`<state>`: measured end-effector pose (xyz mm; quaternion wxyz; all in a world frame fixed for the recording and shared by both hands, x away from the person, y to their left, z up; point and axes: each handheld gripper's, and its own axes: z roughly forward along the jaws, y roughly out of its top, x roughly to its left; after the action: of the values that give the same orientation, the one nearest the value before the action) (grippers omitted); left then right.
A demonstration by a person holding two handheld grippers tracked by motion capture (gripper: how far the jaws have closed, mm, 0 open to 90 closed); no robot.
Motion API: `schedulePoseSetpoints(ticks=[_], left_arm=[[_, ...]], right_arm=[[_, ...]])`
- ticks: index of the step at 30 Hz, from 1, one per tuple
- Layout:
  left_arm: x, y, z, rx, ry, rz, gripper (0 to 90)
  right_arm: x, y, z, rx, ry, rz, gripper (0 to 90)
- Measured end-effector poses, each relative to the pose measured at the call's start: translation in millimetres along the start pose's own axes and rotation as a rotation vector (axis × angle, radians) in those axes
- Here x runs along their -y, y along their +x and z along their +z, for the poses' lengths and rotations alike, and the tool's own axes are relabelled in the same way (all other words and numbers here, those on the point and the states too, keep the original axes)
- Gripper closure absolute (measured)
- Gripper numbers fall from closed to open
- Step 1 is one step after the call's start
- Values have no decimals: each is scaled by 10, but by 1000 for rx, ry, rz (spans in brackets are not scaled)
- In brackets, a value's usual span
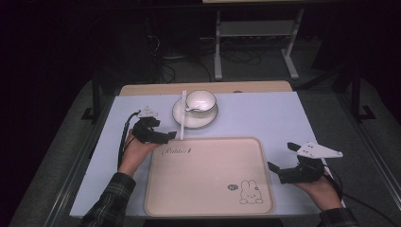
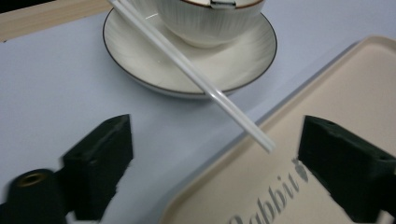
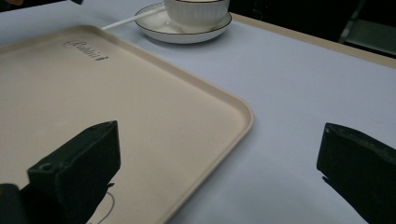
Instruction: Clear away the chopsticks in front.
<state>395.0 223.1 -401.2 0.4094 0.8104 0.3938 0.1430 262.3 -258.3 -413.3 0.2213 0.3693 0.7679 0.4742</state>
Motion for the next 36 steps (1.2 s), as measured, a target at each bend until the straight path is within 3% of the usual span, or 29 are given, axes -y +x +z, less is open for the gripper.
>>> schedulePoseSetpoints(ticks=[6, 10, 17, 23, 27, 33, 36], left_arm=[[-193, 48, 202, -16, 37, 18, 162], [-295, 85, 348, -48, 68, 31, 247], [-459, 72, 605, -78, 127, 61, 322], [-519, 92, 744, -83, 129, 35, 407], [-502, 126, 846, -100, 163, 15, 454], [-478, 151, 925, -106, 171, 2, 532], [-469, 172, 964, -135, 175, -6, 602]], right_arm=[[-8, -9, 3, -2, -5, 2, 0], [-7, -12, -2, -6, -8, 4, 0], [-5, -19, -10, -8, -11, 6, 0], [-4, -22, -8, -11, -9, 6, 0], [-5, -24, -20, -14, -13, 4, 34], [-3, -31, -41, -14, -22, 6, 40], [-5, -30, -39, -14, -23, 5, 41]])
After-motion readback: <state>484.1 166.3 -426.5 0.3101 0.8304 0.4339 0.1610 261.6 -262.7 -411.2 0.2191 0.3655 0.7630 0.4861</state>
